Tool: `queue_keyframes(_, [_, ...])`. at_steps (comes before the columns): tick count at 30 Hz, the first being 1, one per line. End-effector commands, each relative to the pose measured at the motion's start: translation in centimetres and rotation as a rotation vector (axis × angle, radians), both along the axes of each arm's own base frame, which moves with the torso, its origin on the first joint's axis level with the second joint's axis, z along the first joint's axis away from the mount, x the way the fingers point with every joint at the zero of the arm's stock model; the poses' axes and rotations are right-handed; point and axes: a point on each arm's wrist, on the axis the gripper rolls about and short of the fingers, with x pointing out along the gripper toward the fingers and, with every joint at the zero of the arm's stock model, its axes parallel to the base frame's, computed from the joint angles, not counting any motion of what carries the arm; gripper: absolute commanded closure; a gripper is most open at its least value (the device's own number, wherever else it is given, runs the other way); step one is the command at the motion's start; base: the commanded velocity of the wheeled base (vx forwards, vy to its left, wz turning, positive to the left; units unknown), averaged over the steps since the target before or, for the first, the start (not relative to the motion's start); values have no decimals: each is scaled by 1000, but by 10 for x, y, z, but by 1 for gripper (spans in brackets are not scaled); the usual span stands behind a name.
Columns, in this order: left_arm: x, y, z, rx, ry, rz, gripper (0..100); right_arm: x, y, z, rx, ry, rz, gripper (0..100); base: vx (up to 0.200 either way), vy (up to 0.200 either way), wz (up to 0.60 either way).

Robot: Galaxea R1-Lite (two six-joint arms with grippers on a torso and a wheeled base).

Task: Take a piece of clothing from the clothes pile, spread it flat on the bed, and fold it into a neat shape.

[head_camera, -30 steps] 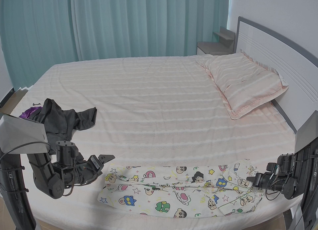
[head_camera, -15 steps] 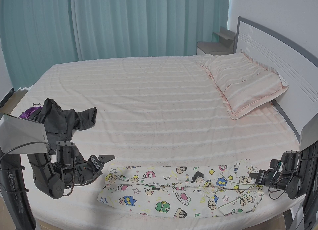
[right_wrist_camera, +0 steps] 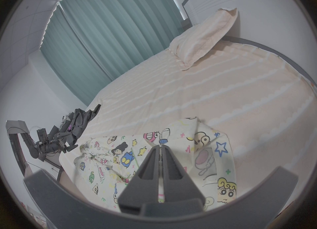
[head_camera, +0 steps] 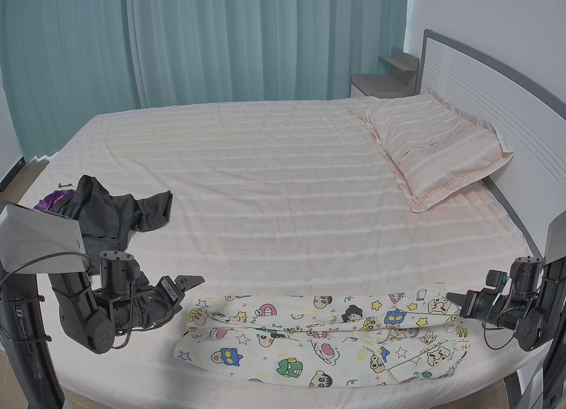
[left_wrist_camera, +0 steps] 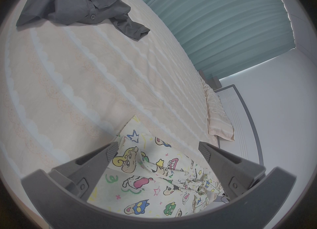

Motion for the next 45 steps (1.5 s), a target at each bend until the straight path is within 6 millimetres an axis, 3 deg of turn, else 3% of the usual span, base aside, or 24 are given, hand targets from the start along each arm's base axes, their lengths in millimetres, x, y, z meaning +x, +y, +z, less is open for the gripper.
queue_keyframes(1, [0, 0, -1, 0, 2, 0, 0, 2, 2, 12, -6, -72, 17, 100, 0, 0, 0])
queue_keyframes(10, [0, 0, -1, 0, 2, 0, 0, 29, 4, 14, -16, -150, 27, 100, 0, 0, 0])
queue_keyframes(22, [0, 0, -1, 0, 2, 0, 0, 55, -6, -22, -19, -94, -8, 100, 0, 0, 0])
queue_keyframes(35, [0, 0, 0, 0, 0, 0, 0, 75, -13, -36, -24, -34, -38, 100, 0, 0, 0])
queue_keyframes(36, [0, 0, -1, 0, 2, 0, 0, 77, -13, -36, -27, -32, -42, 0, 0, 0, 0])
queue_keyframes(45, [0, 0, 0, 0, 0, 0, 0, 85, -28, -31, -50, -49, -132, 0, 0, 0, 0])
